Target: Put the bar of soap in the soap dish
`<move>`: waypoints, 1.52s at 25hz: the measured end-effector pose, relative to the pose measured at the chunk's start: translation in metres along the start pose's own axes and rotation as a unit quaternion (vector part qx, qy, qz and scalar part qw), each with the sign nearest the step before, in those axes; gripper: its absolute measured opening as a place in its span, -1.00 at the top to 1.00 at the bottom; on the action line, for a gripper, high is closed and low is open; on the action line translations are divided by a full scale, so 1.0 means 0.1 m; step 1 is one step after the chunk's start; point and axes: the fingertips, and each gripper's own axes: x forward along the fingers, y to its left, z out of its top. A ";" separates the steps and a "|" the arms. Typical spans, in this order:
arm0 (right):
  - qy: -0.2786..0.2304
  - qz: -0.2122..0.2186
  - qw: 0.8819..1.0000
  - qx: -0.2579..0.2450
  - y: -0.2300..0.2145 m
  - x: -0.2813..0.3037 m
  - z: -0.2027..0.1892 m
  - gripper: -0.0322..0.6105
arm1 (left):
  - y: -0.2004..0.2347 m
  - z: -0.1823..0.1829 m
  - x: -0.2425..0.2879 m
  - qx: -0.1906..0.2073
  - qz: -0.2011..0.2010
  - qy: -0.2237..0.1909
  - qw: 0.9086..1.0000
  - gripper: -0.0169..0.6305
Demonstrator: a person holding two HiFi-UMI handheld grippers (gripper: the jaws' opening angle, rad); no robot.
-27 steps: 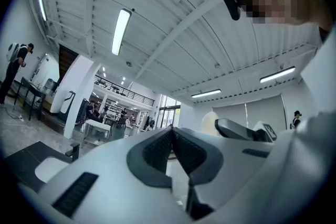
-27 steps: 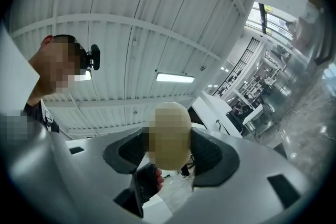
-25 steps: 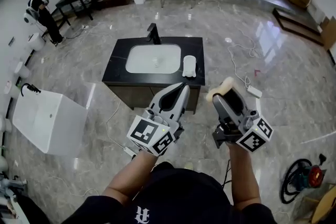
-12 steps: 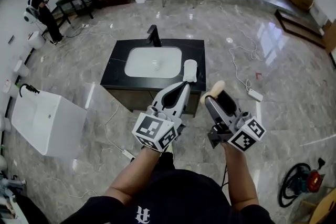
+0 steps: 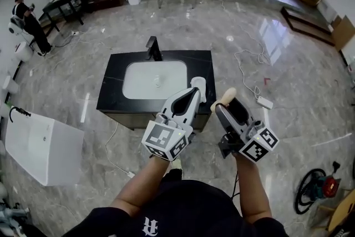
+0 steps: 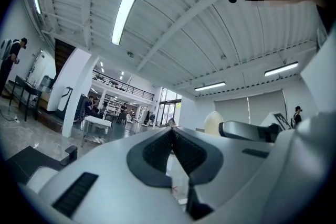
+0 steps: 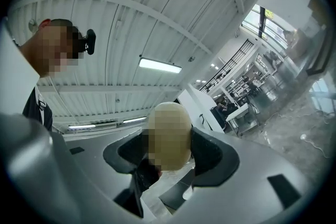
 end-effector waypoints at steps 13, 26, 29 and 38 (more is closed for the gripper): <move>0.004 -0.081 0.997 0.007 -0.79 0.86 -0.37 0.09 | 1.05 -0.23 0.62 -0.017 -0.053 0.018 0.998 0.93; 0.042 -0.136 0.990 0.020 -1.65 1.08 -0.75 0.09 | 1.45 -0.66 1.11 -0.033 -0.064 0.044 0.996 0.93; 0.070 -0.150 0.986 0.017 -1.90 1.09 -0.92 0.09 | 1.50 -0.75 1.25 -0.036 -0.063 0.043 0.996 0.93; 0.155 -0.179 0.971 0.029 -2.62 1.11 -1.57 0.09 | 1.76 -1.19 1.63 -0.025 -0.047 0.054 0.997 0.93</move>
